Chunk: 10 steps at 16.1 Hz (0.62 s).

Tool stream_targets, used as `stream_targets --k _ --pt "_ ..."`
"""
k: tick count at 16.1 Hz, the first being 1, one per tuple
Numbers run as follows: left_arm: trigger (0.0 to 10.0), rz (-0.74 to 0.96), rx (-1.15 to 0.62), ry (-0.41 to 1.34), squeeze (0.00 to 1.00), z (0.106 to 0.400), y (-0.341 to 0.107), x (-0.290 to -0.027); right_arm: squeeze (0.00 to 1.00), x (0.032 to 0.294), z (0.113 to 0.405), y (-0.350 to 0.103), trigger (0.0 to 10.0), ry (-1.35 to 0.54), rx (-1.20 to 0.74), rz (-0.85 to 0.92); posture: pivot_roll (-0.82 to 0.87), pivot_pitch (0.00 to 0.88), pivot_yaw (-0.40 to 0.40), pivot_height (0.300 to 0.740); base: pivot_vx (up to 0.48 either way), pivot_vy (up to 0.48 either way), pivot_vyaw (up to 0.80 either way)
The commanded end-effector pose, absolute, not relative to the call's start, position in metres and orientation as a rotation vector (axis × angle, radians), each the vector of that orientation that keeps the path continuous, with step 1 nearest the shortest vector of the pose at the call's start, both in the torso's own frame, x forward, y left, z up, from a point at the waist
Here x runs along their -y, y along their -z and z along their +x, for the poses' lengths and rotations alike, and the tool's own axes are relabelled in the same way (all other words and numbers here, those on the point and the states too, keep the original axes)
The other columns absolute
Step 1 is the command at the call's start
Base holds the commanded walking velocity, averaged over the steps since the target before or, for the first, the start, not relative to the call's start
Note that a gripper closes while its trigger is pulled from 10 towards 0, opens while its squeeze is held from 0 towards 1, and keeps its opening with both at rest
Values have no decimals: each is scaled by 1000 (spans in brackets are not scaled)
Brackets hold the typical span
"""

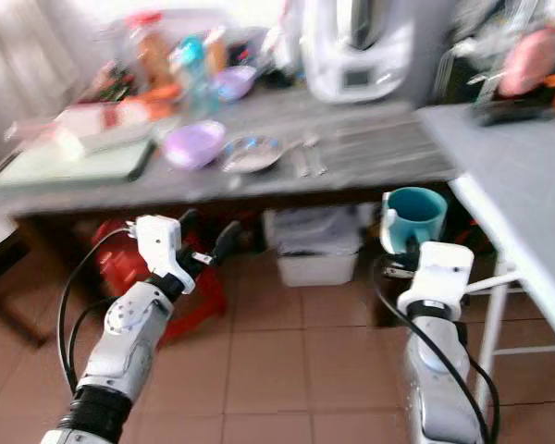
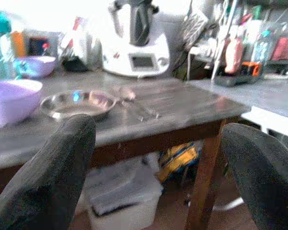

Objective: Setting the table

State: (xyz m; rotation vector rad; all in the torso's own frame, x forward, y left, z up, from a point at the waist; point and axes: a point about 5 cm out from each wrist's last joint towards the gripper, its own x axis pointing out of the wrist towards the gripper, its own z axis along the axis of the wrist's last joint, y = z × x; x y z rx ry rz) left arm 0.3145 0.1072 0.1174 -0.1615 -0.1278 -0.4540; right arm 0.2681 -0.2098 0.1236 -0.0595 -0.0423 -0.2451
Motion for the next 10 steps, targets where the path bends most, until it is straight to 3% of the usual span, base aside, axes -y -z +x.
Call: stream_targets --k 1,5,10 --pt "10000 -147 127 430 0 315 -118 -119 0 198 272 -130 10000 206 76 -41 -65 11 63 740 304 0 -613" --pt "10000 -149 128 435 0 315 -119 -118 0 198 272 -131 10000 205 77 -61 -65 9 66 740 315 0 0" --pt "10000 -148 125 438 0 316 -119 -118 0 197 273 -131 10000 204 78 -64 -64 10 67 740 315 0 484"
